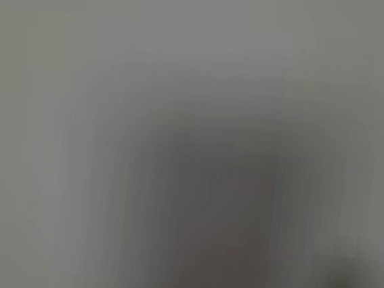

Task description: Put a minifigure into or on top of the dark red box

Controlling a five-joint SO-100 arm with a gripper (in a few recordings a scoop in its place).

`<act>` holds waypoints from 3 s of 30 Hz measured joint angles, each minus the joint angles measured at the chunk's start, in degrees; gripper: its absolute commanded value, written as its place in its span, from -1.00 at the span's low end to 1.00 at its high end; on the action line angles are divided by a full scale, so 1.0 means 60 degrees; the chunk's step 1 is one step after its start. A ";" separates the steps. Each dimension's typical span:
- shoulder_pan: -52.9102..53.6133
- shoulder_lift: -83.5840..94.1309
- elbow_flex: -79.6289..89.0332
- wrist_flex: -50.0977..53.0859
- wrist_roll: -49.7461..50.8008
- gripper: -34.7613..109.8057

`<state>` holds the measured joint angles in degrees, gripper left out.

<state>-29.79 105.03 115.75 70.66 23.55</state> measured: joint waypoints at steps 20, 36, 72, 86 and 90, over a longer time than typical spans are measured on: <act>-0.0967 -0.0762 -0.0806 -0.1304 0.3340 -0.20; -0.1084 -0.2402 -0.1743 -0.0718 0.1743 -0.20; -0.0322 -0.7632 -1.0093 0.2842 0.0513 -0.20; -0.0073 -0.8657 -1.1104 0.3032 0.0190 -0.20; 0.0029 -0.8950 -1.1338 0.3047 0.0146 -0.20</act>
<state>-29.62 51.33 47.72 88.95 24.43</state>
